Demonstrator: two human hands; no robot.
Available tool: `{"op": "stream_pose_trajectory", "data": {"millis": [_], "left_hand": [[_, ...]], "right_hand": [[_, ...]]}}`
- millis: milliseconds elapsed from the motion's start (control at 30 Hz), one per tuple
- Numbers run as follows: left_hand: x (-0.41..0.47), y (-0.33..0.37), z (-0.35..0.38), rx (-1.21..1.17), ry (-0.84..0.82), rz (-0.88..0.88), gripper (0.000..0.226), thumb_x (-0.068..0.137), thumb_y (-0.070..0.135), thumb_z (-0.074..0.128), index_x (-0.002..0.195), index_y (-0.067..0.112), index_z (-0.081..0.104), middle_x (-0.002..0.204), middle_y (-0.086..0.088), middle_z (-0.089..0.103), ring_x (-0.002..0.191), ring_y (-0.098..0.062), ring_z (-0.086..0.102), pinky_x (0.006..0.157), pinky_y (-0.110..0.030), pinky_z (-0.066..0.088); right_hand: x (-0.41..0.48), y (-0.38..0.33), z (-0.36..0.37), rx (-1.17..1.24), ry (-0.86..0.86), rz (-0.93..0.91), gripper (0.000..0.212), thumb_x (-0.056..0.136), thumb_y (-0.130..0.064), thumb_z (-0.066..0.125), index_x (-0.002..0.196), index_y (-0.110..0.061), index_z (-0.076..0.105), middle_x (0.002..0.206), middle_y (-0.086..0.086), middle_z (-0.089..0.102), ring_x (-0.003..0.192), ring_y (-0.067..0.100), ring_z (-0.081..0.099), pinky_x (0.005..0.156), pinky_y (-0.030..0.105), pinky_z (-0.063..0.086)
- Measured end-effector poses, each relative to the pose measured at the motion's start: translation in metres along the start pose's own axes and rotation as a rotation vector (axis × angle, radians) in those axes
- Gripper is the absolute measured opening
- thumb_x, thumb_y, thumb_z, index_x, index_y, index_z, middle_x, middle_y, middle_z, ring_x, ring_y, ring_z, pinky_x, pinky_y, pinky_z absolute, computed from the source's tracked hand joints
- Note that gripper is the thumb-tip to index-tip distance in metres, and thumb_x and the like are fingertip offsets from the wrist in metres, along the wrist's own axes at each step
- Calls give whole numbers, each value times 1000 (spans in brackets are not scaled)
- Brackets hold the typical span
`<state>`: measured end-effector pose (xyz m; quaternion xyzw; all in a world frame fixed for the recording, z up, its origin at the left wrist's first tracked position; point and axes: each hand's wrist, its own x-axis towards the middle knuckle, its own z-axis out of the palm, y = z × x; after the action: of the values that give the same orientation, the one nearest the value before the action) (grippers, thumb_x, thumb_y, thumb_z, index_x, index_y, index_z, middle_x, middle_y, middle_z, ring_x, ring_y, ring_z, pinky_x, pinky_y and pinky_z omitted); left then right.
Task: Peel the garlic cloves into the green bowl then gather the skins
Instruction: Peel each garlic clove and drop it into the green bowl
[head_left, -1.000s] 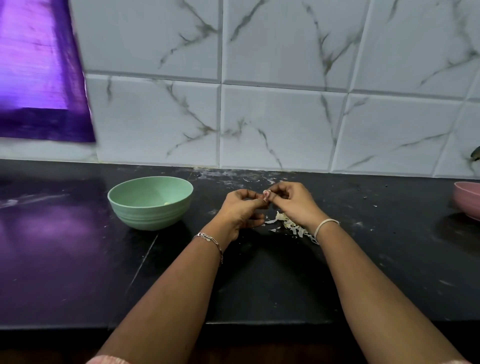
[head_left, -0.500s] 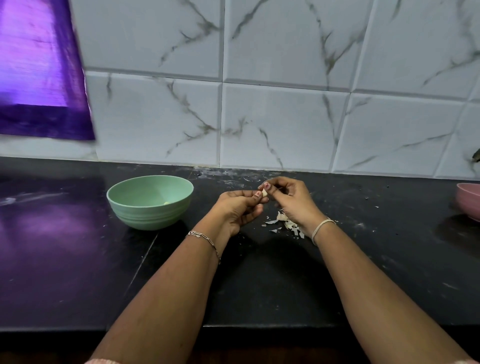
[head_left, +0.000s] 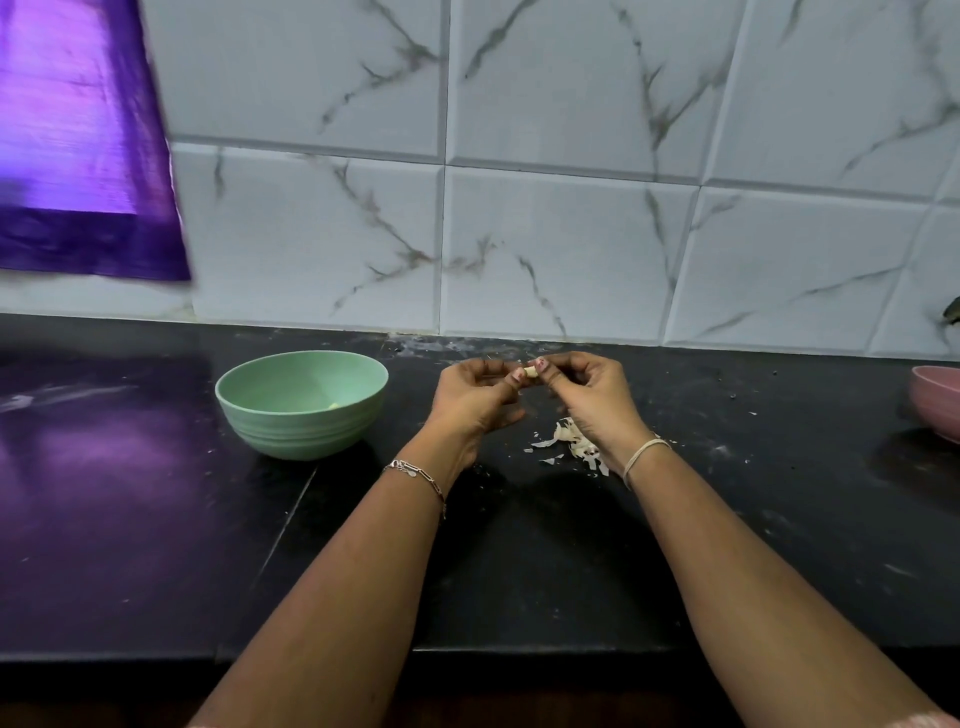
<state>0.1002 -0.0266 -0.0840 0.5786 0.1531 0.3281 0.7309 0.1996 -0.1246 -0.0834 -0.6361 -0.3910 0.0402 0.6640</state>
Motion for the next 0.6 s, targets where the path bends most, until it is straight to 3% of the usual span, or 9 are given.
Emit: {"op": "stream_pose_trajectory", "data": {"millis": [100, 200, 400, 600], "left_hand": [[2, -4, -1, 108, 30, 94, 12, 86, 8, 70, 97, 7, 64, 86, -7, 67, 70, -6, 65, 58, -26, 58], [4, -5, -2, 186, 65, 154, 6, 90, 11, 66, 89, 17, 64, 84, -4, 64, 74, -8, 60, 63, -33, 59], [4, -2, -1, 155, 72, 195, 8, 92, 19, 65, 85, 20, 62, 76, 1, 61, 72, -9, 59, 56, -27, 53], [3, 0, -3, 82, 66, 212, 6, 92, 11, 64, 89, 16, 65, 81, -1, 66, 67, -8, 62, 58, -23, 52]], "right_hand": [[-2, -2, 3, 66, 6, 91, 6, 89, -14, 69, 88, -10, 72, 78, 2, 71, 60, 1, 58, 51, 14, 47], [-3, -7, 4, 183, -15, 188, 3, 87, -10, 70, 84, -10, 71, 74, 1, 70, 62, 7, 57, 53, 16, 50], [-9, -12, 7, 299, -135, 248, 6, 83, -5, 71, 85, -9, 68, 68, -4, 70, 66, 10, 62, 57, 19, 54], [-9, -21, 2, 446, -235, 463, 25, 94, -27, 60, 98, -3, 65, 81, 9, 73, 64, 13, 67, 55, 18, 56]]}}
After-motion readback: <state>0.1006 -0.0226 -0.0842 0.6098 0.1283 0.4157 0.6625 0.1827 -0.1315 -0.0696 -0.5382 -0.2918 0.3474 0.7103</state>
